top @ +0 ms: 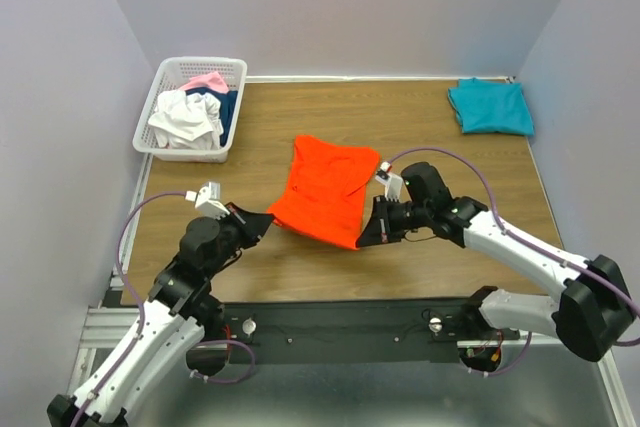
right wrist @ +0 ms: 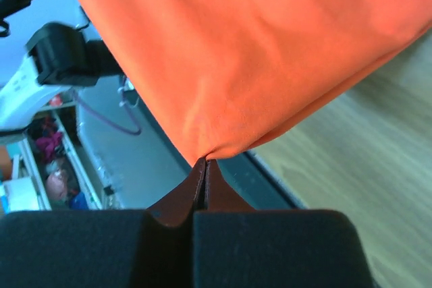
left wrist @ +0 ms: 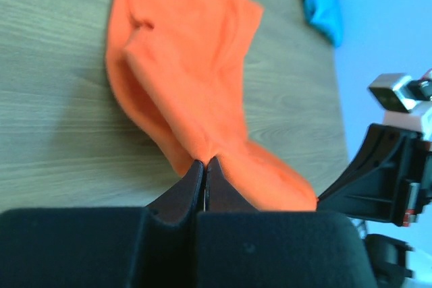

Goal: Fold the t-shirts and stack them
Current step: Fold the tshirt

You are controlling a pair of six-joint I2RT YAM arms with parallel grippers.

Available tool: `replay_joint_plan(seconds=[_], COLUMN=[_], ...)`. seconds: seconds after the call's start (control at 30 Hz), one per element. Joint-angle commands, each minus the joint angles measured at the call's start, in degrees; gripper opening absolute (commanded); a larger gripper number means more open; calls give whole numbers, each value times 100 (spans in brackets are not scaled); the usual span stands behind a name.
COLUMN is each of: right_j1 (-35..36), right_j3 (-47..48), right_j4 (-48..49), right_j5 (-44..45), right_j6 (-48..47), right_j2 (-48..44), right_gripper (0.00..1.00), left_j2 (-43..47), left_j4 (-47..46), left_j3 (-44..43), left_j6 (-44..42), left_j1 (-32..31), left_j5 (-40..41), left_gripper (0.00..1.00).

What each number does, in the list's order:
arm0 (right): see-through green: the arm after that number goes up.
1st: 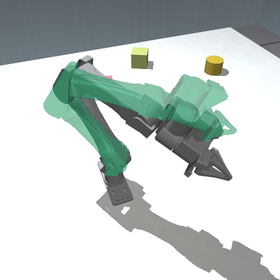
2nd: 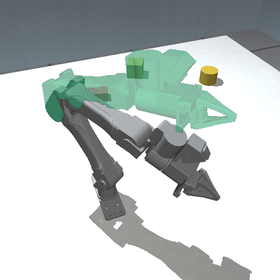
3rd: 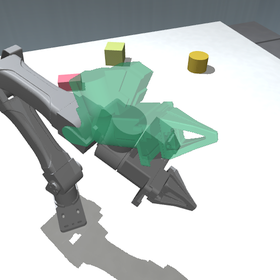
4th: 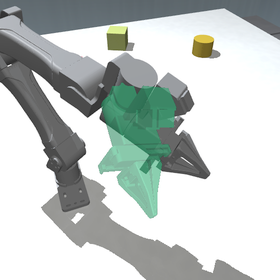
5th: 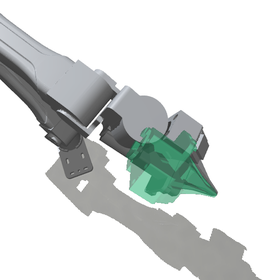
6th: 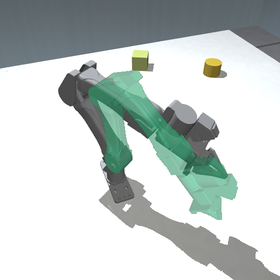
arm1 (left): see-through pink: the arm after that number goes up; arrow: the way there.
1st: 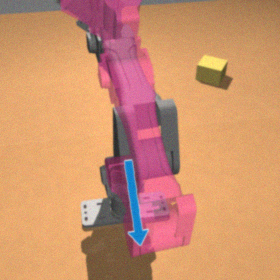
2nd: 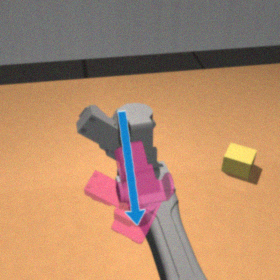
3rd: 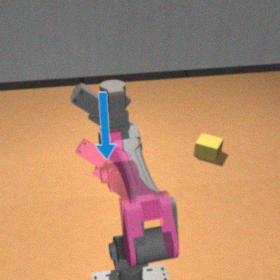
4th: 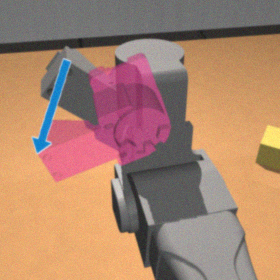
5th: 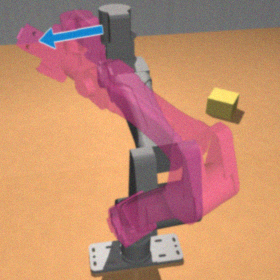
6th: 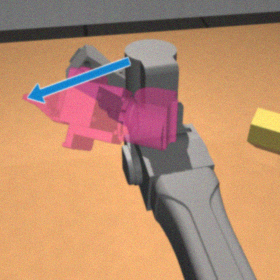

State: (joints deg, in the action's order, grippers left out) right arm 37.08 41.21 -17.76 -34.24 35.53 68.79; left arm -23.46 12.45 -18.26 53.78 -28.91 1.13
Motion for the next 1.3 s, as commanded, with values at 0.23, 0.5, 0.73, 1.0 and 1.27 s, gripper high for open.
replay_joint_plan(seconds=[0.23, 0.5, 0.73, 1.0, 1.27], right_j1=[36, -86, -605, -1247, -1607], right_j3=[651, 1169, 1336, 1679, 2163], right_j4=[-799, -852, -834, -817, -773], right_j5=[-497, 197, 295, 506, 664], right_j6=[-195, -362, -433, -573, -565], right_j2=[-481, -68, 309, 933, 1557], right_gripper=[1, 1, 1, 1, 1], left_j2=[475, -579, -1687, -3021, -4516], left_j4=[917, 330, -137, -805, -1139], left_j3=[-923, -1364, -1856, -2356, -3191], left_j6=[239, 10, -297, -614, -1009], left_j1=[-27, -19, -10, 157, 447], left_j5=[1134, 1786, 2085, 2094, 1585], left_gripper=[0, 0, 0, 0, 0])
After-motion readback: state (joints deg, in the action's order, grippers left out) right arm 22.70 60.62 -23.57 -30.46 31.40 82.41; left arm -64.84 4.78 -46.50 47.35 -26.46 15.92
